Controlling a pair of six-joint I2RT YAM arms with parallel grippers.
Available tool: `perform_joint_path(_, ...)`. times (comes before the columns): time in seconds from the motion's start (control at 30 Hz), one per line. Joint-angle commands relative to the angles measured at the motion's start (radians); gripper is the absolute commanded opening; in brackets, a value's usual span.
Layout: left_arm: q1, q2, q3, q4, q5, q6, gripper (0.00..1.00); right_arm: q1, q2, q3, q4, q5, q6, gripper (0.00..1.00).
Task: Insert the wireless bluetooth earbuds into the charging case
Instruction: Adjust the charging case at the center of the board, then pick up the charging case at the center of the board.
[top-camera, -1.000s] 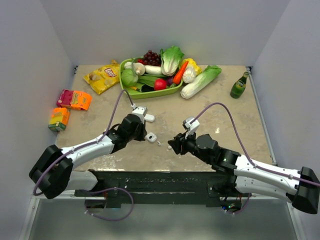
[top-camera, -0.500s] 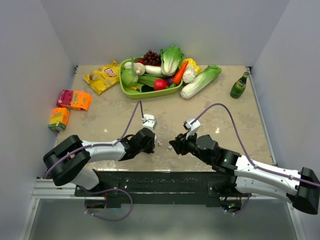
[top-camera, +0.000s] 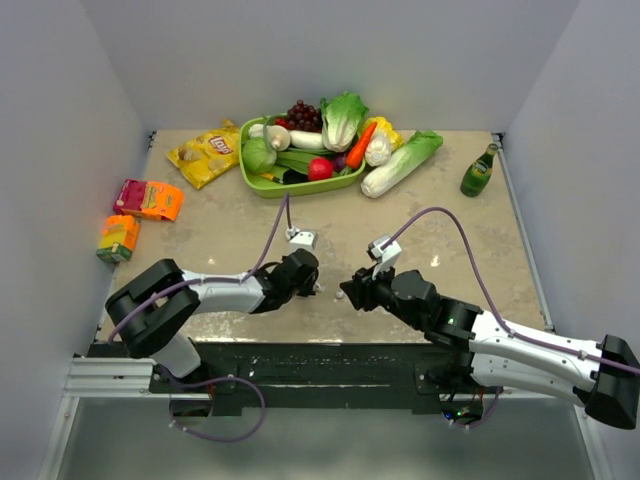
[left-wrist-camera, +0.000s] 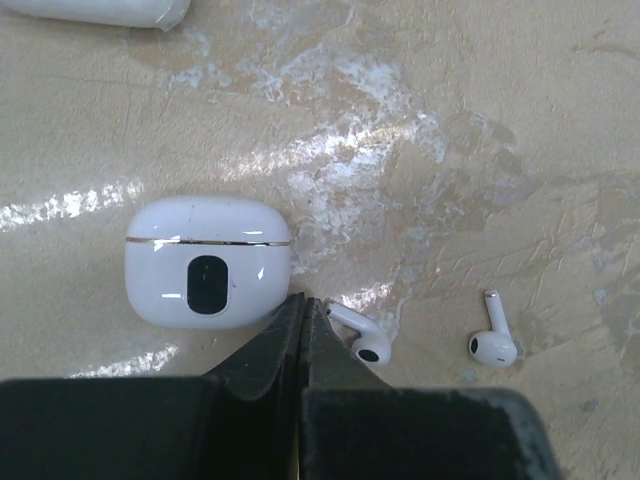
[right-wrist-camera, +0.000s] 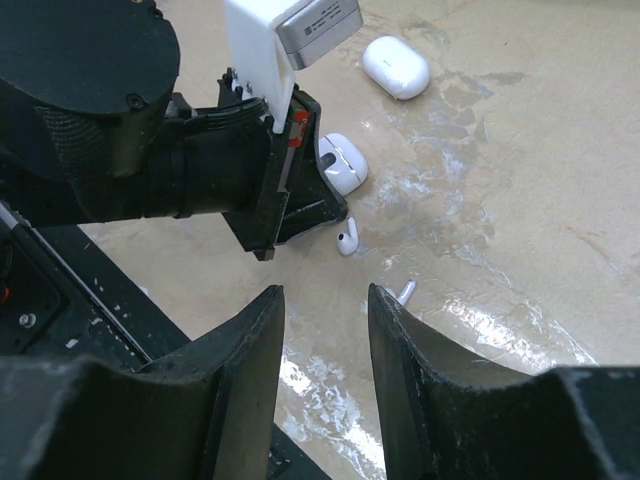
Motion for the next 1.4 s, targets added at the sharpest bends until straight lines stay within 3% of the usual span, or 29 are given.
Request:
perform_joint_path(0.0, 0.007, 0.043, 0.051, -0.045, -0.051, 0.032, 0.0, 0.001, -0.004, -0.013, 0.016, 0.03, 0.011, 0.42)
perform_joint_path(0.13, 0.011, 0.035, 0.096, -0.06, -0.053, 0.057, 0.0, 0.001, -0.007, -0.006, 0.009, 0.029, 0.009, 0.42)
perform_joint_path(0.23, 0.008, -0.054, 0.072, -0.06, -0.045, 0.06, 0.03, 0.001, -0.024, -0.006, 0.0, 0.03, 0.006, 0.42)
perform_joint_path(0.27, 0.005, -0.081, 0.064, -0.062, -0.045, 0.061, 0.09, 0.001, -0.03, -0.008, 0.001, 0.03, 0.005, 0.42)
perform_joint_path(0.3, 0.004, -0.142, 0.055, -0.077, -0.048, 0.063, 0.28, 0.001, -0.033, -0.008, 0.001, 0.032, 0.005, 0.43)
perform_joint_path(0.37, 0.001, -0.196, 0.053, -0.103, -0.073, 0.068, 0.44, 0.001, -0.031, -0.008, 0.001, 0.033, 0.003, 0.43)
perform_joint_path(0.47, 0.001, -0.302, 0.052, -0.183, -0.123, 0.039, 0.82, 0.001, -0.021, -0.006, 0.009, 0.035, -0.003, 0.43)
perform_joint_path(0.6, 0.001, -0.321, 0.016, -0.172, -0.183, -0.062, 1.0, 0.001, -0.021, -0.008, 0.01, 0.035, -0.003, 0.43)
perform_joint_path(0.7, 0.011, -0.309, 0.001, -0.213, -0.28, -0.24, 1.0, 0.001, -0.03, -0.013, 0.009, 0.038, 0.0, 0.43)
perform_joint_path(0.9, 0.059, -0.286, 0.025, -0.269, -0.222, -0.239, 1.0, 0.001, -0.05, -0.014, 0.003, 0.039, 0.001, 0.43)
perform_joint_path(1.07, 0.059, -0.31, -0.021, -0.166, -0.216, -0.187, 1.0, 0.001, -0.051, -0.014, 0.006, 0.035, 0.001, 0.43)
perform_joint_path(1.37, 0.059, -0.088, 0.117, -0.287, -0.236, -0.187, 1.0, 0.001, -0.05, -0.017, 0.01, 0.03, 0.003, 0.43)
